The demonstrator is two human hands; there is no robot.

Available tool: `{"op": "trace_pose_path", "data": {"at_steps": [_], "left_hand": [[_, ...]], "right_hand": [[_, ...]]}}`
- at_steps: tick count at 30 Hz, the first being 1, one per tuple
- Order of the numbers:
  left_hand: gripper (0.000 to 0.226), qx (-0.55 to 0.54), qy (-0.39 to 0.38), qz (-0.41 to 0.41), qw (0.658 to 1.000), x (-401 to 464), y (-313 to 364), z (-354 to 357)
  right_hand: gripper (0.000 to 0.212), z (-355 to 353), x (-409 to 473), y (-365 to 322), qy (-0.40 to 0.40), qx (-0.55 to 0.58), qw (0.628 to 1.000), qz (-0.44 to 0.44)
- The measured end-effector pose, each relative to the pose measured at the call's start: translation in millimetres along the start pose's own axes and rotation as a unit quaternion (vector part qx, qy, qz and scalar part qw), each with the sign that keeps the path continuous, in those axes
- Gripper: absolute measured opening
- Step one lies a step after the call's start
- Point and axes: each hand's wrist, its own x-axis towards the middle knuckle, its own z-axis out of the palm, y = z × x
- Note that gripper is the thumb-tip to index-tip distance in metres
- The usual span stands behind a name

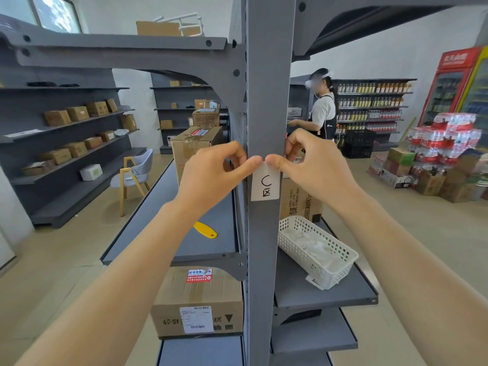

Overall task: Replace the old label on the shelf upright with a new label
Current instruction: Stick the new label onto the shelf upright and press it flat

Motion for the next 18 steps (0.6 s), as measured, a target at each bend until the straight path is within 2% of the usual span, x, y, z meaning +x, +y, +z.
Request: {"op": "trace_pose_path", "data": {"at_steps": [5, 7, 10, 15, 18], "left_hand": [[0.024, 0.001, -0.031, 0.051, 0.998, -8.3, -6.5, -2.6], [0.027, 0.021, -0.036, 0.07, 0.997, -18.1, -10.0, 2.1], [0.031, -0.004, -0.044, 0.043, 0.998, -32.8, -19.2, 12.1], [0.03, -0.041, -0.016, 0.019, 0.999, -49.6, -23.2, 28.3], [0.028, -0.098, -0.01, -0.037, 0.994, -58.2, -23.7, 35.7]], "right_hand": [[0.028, 3.8, -6.6, 10.0, -0.001, 0.018, 1.0, -0.008], [0.029, 9.5, -14.5, 13.9, -0.004, 0.012, 1.0, -0.01], [0.031, 18.1, -26.0, 24.1, -0.027, 0.015, 1.0, 0.003], [0.038, 24.8, -32.8, 33.0, -0.053, -0.004, 0.999, 0.0], [0.037, 26.0, -34.8, 33.7, -0.06, -0.012, 0.998, -0.005]]}}
